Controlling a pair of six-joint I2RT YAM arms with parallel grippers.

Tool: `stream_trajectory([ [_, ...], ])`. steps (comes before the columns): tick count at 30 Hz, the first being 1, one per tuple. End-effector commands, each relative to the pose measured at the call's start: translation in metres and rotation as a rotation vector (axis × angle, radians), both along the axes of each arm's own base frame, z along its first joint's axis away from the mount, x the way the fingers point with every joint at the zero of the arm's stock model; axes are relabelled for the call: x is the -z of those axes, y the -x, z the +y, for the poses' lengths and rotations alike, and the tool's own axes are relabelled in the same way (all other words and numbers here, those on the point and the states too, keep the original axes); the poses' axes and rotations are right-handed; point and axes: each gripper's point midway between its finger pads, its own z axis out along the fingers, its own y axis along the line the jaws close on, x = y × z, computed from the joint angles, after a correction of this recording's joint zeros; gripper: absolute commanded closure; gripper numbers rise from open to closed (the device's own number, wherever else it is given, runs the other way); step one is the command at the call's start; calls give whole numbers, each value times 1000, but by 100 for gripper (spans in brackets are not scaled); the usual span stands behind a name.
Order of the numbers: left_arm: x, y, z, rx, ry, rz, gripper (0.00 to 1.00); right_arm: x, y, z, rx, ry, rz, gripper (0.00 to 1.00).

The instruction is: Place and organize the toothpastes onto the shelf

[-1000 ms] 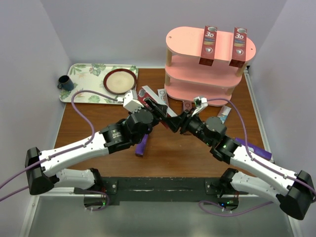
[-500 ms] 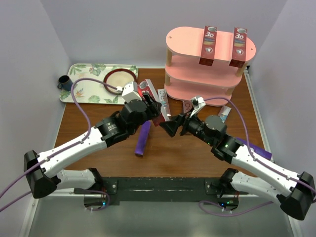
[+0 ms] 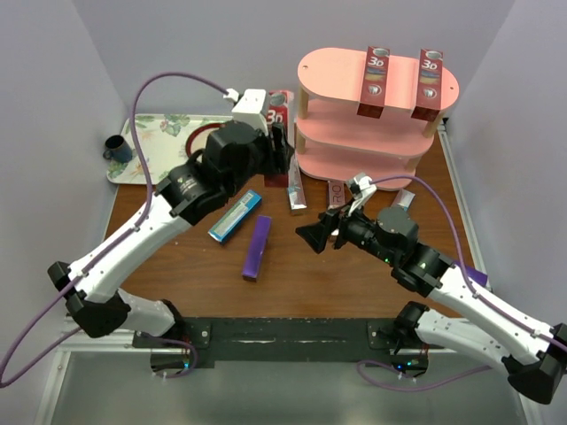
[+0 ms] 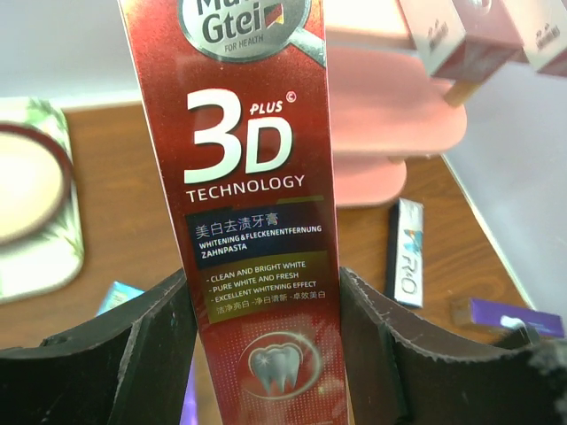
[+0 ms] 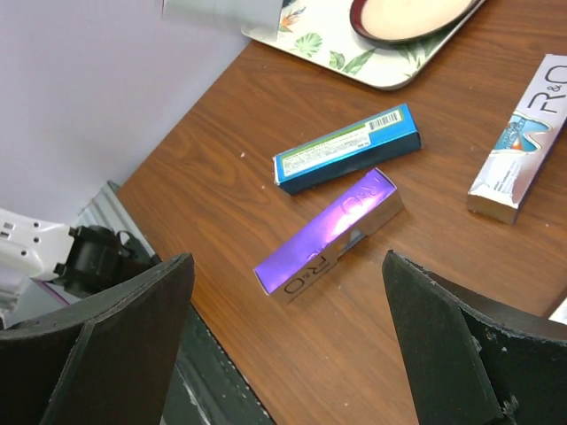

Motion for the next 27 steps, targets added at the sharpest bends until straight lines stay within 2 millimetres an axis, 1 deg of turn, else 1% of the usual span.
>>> stream_trajectory([
  [1,-48,-20,-7,95,-56,-135,100,-11,6,-5,-30,21,-63,8],
  [2,-51,-23,-11,116,-56,-141,100,-11,6,-5,-31,26,-72,8],
  [3,-55,-31,-15,131,-55,-147,100,-11,6,-6,-31,28,-78,9],
  [4,-55,-31,-22,179,-62,-149,100,-12,6,-6,-30,32,-86,9],
  [6,-51,-34,-27,216,-90,-140,100,-15,4,-8,-14,24,-90,8],
  [8,-41,-30,-29,264,-128,-133,100,-20,-1,-11,26,4,-84,8],
  [11,-23,-17,-24,308,-167,-117,100,-31,-2,-10,38,-31,-76,7],
  [12,-13,-10,-17,318,-185,-106,100,-34,-4,-11,56,-41,-71,7],
  [13,-8,-5,-14,334,-202,-109,100,-37,-5,-11,69,-61,-54,6],
  [14,-2,0,-10,342,-214,-105,100,-43,-6,-13,86,-74,-47,6],
  [15,8,8,-4,355,-231,-95,100,-47,-9,-16,110,-83,-42,5],
  [17,16,18,2,385,-254,-95,100,-59,-10,-20,146,-122,-28,4],
  [18,24,28,3,422,-254,-86,100,-63,-14,-25,184,-133,-23,4],
  [20,35,40,9,460,-280,-84,100,-74,-16,-31,229,-166,-4,2],
  [21,39,45,9,486,-289,-86,100,-78,-20,-37,272,-184,7,1],
  [23,47,55,12,526,-297,-84,100,-89,-21,-39,292,-210,12,1],
  [25,51,66,8,602,-309,-93,100,-94,-24,-39,313,-243,36,1],
  [27,55,74,3,661,-311,-95,100,-98,-28,-34,318,-274,61,1],
])
